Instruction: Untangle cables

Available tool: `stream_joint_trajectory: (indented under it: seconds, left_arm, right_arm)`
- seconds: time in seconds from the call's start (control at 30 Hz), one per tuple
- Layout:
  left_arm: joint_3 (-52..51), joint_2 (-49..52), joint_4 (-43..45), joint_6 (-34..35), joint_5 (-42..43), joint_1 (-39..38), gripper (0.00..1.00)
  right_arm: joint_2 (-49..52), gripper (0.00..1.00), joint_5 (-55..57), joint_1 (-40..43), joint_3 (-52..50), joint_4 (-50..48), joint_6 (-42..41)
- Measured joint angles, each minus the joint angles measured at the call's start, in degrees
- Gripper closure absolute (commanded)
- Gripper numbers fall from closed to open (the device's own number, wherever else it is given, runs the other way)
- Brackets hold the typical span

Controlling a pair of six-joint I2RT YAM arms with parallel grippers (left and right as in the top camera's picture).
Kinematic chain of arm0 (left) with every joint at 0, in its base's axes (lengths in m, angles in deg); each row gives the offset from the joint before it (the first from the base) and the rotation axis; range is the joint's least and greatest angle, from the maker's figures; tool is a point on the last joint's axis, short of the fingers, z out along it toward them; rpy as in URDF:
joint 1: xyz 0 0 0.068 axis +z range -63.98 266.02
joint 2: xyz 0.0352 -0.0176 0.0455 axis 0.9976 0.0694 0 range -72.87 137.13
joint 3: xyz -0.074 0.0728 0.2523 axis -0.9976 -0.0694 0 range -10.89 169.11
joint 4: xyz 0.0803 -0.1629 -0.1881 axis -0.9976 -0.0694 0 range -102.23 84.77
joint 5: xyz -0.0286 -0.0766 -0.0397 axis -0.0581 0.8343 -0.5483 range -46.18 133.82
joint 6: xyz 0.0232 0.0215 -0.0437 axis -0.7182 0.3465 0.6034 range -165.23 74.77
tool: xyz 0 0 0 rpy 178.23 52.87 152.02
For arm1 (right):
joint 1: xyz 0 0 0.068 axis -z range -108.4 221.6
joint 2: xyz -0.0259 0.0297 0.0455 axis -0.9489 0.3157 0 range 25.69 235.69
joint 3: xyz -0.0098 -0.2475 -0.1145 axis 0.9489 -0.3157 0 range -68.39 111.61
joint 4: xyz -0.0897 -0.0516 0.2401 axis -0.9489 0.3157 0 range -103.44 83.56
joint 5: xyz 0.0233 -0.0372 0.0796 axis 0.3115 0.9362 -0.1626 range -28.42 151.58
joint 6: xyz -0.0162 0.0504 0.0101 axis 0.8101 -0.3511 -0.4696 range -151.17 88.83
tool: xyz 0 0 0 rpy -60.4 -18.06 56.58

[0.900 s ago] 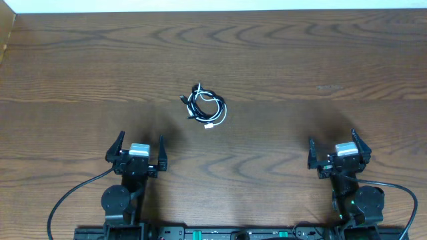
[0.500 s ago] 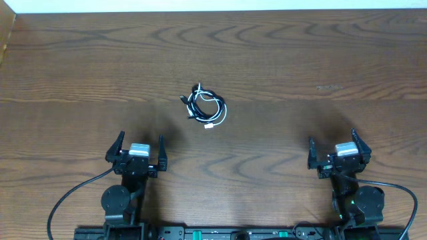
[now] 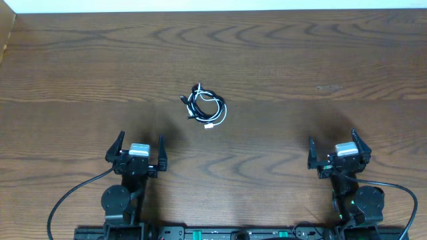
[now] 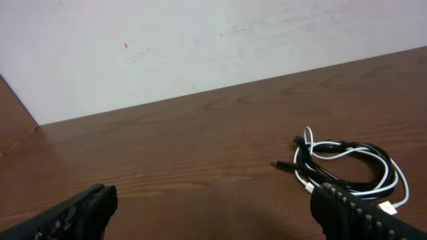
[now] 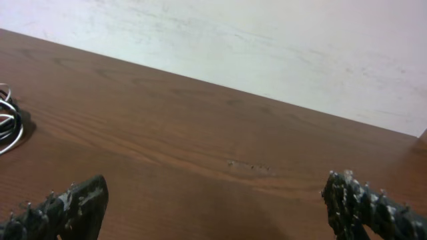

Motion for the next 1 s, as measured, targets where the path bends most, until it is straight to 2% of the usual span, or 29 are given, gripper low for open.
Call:
stream_joint_trajectory:
  seconds: [0.47, 0.77, 1.0]
  left_arm:
    - [0.0, 0.0, 0.02, 0.68, 0.02, 0.0, 0.02]
    - [0.2, 0.31, -0.07, 3.48, 1.05, 0.0, 0.02]
    - [2.27, 8.46, -2.49, 4.28, 4.81, 0.0, 0.03]
  right_arm:
    - [0.0, 0.01, -0.09, 0.0, 0.0, -0.17, 0.0]
    - [0.02, 0.01, -8.24, 0.0, 0.02, -4.02, 0.02]
    - [5.66, 0.01, -13.7, 0.04, 3.65, -4.24, 0.61]
